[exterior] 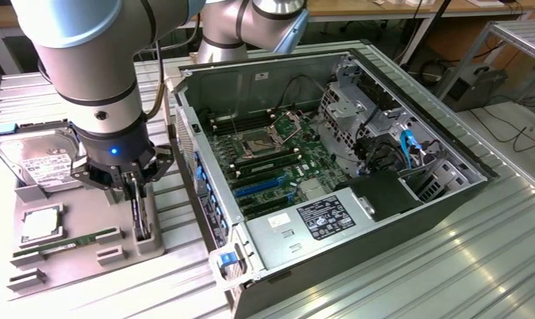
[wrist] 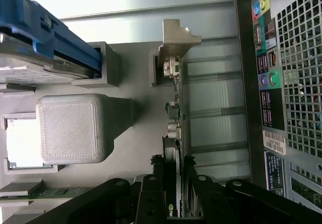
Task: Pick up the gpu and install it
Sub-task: 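Pick up the gpu and move the gpu toward the slot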
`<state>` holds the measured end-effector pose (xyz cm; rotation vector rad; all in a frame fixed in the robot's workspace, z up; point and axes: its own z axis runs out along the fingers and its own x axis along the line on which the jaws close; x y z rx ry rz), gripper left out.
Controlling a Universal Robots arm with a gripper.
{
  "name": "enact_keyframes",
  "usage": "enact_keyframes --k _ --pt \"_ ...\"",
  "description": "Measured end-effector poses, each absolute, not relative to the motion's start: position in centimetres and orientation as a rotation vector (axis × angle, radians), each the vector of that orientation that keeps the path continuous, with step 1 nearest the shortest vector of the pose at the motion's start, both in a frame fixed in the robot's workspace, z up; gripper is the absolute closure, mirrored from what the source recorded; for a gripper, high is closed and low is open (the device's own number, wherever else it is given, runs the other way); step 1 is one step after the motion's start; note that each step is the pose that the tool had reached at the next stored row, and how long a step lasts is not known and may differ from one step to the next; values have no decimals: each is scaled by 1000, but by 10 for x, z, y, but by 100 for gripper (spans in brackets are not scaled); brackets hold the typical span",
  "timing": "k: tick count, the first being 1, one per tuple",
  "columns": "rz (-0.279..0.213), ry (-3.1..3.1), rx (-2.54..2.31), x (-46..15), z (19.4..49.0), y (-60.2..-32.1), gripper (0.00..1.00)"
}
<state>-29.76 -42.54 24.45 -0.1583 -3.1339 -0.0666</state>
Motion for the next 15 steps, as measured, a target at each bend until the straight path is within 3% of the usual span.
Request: enact_keyframes --k 15 --pt "-67 -3134 -158 -298 244 -425 74"
